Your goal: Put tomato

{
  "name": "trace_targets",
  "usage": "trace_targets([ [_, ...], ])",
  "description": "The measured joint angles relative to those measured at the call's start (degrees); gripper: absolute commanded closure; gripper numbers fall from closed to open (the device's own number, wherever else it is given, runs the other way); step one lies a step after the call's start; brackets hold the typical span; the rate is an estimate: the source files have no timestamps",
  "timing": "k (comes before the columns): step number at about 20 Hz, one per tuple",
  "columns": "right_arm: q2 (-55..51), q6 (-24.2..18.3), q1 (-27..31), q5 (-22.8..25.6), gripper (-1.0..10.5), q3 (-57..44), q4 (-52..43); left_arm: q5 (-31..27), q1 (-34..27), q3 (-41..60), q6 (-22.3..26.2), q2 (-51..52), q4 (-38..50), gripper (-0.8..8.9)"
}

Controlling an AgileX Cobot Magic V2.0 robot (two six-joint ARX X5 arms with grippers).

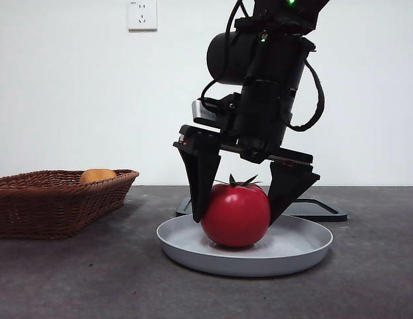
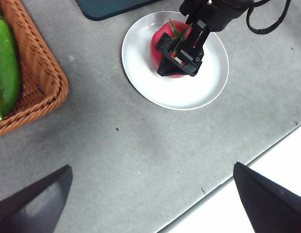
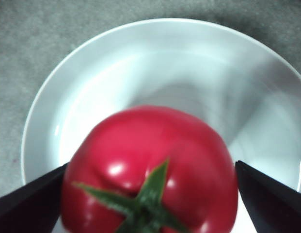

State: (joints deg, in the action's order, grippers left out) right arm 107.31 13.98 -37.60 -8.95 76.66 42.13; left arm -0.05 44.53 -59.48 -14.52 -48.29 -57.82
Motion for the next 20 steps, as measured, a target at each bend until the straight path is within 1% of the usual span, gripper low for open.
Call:
trace_targets([
  [1,0.0,0.04,-0.17,0.0,5.6,0.02,-0.37,0.0,0.0,0.0,0.02,0.37,-0.13,2.83],
  [2,0.0,0.07,-0.26,-0.02,6.4,0.02,-0.39,0.0,0.0,0.0,0.02,0.63,-0.17,2.83],
  [3,-0.02,0.02,-0.33,-0.02,6.8,0.02,-0.37,0.0,0.0,0.0,0.02,0.83,-0.22,2.83],
  [8,0.0,0.04,-0.15,0.15,7.0,0.7,0.83,0.0,0.0,0.0,0.24,1.11,-0.22,2.83],
  [11,0.0,-0.15,1.2,1.03,6.9,5.27,3.04,0.0,0.0,0.0,0.5,1.11,-0.2,2.83],
  [17,0.11,-1.81,8.41,1.29,6.9,16.37,4.15,0.0,0.0,0.0,0.7,1.11,-0.2,2.83],
  [20,2.8,-2.4,12.13,1.36,6.9,23.3,5.84,0.0,0.0,0.0,0.7,1.11,-0.15,2.83],
])
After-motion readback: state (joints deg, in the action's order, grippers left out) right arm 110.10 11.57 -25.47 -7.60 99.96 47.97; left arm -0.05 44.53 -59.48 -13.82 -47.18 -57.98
